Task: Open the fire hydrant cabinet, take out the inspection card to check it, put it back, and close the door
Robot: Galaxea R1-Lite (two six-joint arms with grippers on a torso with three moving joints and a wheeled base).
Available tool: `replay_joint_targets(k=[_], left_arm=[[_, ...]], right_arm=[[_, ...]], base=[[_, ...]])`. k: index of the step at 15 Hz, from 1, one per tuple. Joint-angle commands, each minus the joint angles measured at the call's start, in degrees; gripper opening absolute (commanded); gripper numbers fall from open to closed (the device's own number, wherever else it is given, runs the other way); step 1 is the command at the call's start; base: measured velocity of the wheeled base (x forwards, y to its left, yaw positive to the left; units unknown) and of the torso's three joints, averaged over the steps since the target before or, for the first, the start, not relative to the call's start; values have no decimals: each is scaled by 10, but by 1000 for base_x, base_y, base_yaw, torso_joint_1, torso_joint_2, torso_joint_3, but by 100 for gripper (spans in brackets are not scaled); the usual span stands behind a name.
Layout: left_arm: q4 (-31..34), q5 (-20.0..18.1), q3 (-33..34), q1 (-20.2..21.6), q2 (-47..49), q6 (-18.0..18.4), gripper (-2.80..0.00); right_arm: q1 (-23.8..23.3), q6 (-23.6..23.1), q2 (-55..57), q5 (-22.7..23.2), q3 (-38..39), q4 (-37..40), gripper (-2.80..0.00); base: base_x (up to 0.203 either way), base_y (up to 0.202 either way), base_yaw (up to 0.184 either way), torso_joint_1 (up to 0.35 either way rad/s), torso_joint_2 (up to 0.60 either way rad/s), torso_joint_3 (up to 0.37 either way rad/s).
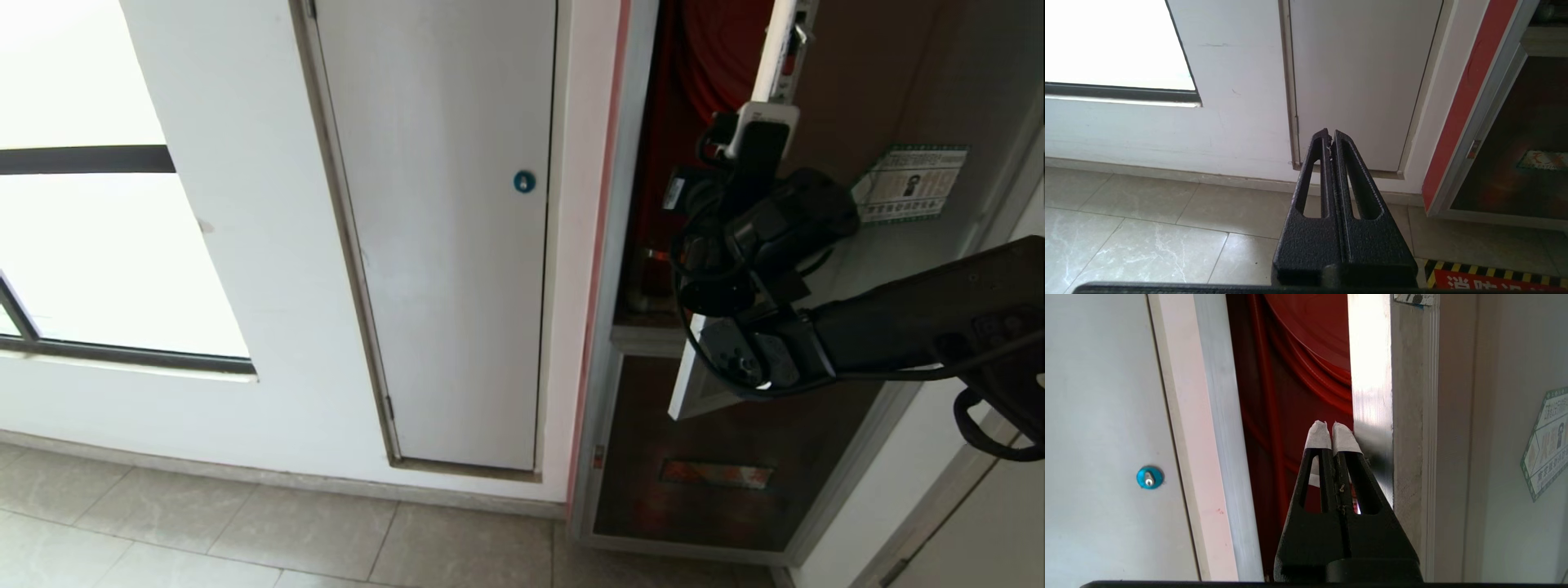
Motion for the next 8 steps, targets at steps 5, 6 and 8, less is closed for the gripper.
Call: replay_joint_targets(k=[5,6,8], left_arm=[[0,0,4,0,0,0,-280],[0,0,4,0,0,0,-280],[0,0,4,0,0,0,-280]], right_arm=[[1,-1,-48,-10,45,-9,-280],[1,-1,-55,-12,50,-9,-280],[1,1,-68,-13,67,-10,-280]], base=[[0,0,0,0,0,0],[0,0,0,0,0,0],[0,0,0,0,0,0]])
